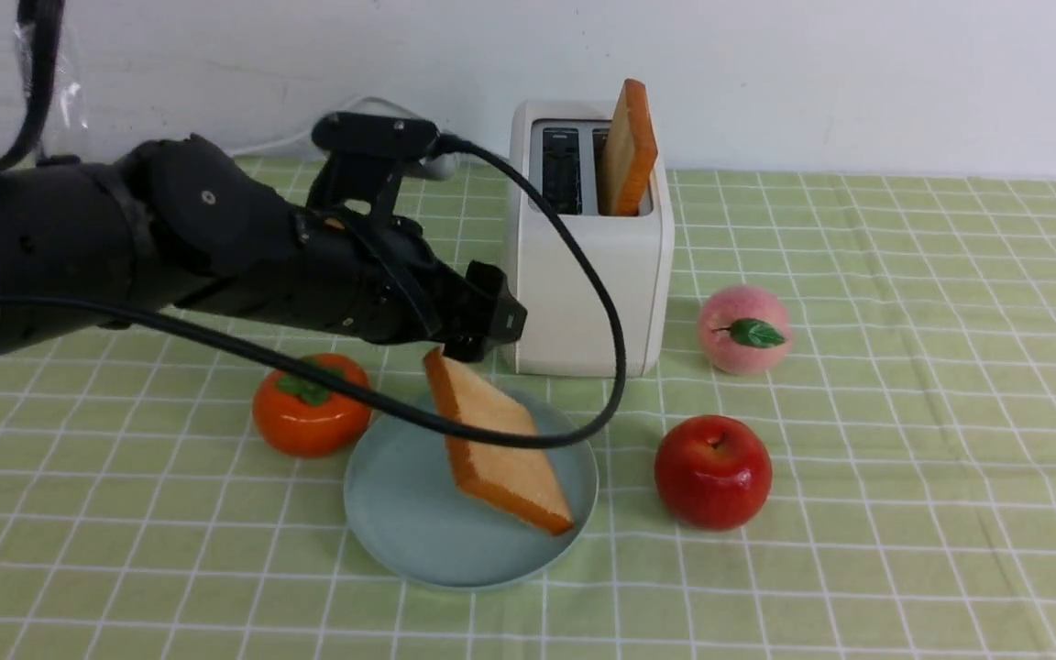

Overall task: Take toasted bread from bread machine on green coffee tablecloth place on plate.
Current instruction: 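Place the slice of bread on the plate with the left gripper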

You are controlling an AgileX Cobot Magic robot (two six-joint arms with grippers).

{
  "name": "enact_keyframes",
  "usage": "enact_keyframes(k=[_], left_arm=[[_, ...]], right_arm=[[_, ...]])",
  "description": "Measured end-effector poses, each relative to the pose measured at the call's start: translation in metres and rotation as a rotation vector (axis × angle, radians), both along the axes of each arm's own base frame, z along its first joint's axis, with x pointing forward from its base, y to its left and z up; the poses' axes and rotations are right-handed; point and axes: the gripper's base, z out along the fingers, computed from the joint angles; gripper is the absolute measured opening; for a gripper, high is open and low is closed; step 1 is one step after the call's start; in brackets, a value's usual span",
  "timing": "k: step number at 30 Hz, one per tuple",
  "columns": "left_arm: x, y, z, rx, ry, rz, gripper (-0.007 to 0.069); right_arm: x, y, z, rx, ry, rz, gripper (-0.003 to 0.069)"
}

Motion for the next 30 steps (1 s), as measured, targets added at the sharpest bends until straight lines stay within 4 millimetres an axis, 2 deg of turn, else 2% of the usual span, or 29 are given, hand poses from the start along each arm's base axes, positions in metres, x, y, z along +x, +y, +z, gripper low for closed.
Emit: enact_keyframes(k=[4, 6, 8, 10, 12, 16, 18, 19, 21, 22, 25, 27, 28, 30], left_arm=[[-0.010, 0.006, 0.023, 0.014, -0.085, -0.007, 0.0636], [-0.024, 0.011, 0.044, 0.016, -0.130, -0.025, 0.0606], [-0.034, 0.014, 0.055, 0.004, -0.135, -0.036, 0.0563], [-0.052, 0.020, 0.073, -0.045, -0.126, -0.033, 0.0447], [-0.073, 0.027, 0.089, -0.089, -0.127, -0.028, 0.0268], [-0.110, 0.043, 0.109, -0.116, -0.187, -0.024, -0.0009], [-0.129, 0.052, 0.111, -0.126, -0.214, -0.022, -0.0013], [-0.131, 0.053, 0.111, -0.125, -0.216, -0.022, -0.0013], [-0.159, 0.065, 0.108, -0.140, -0.254, -0.018, -0.0013], [-0.161, 0.066, 0.104, -0.139, -0.249, -0.016, -0.0013], [-0.204, 0.085, 0.085, -0.176, -0.311, 0.003, -0.0013], [-0.220, 0.093, 0.071, -0.202, -0.338, 0.019, -0.0013], [-0.224, 0.095, 0.071, -0.212, -0.353, 0.021, -0.0013], [-0.244, 0.105, 0.052, -0.259, -0.395, 0.045, -0.0013]], right_arm=[[0.000, 0.000, 0.000, 0.006, 0.000, 0.002, 0.0003], [0.000, 0.001, 0.000, 0.008, 0.002, 0.005, 0.0003], [0.000, 0.001, 0.000, 0.007, 0.008, 0.010, 0.0003], [0.002, 0.002, 0.001, -0.001, 0.038, 0.031, 0.0003], [0.008, 0.004, 0.005, -0.010, 0.082, 0.057, 0.0003], [0.027, 0.006, 0.015, -0.018, 0.145, 0.083, 0.0003], [0.040, 0.006, 0.019, -0.019, 0.174, 0.087, 0.0003], [0.043, 0.006, 0.019, -0.019, 0.183, 0.087, 0.0003], [0.062, 0.007, 0.020, -0.019, 0.232, 0.096, 0.0003], [0.061, 0.007, 0.021, -0.019, 0.230, 0.098, 0.0003], [0.087, 0.017, 0.017, -0.031, 0.288, 0.174, 0.0003], [0.099, 0.027, 0.017, -0.044, 0.289, 0.220, 0.0003], [0.101, 0.028, 0.017, -0.045, 0.289, 0.224, 0.0003], [0.118, 0.047, 0.020, -0.064, 0.270, 0.277, 0.0003]])
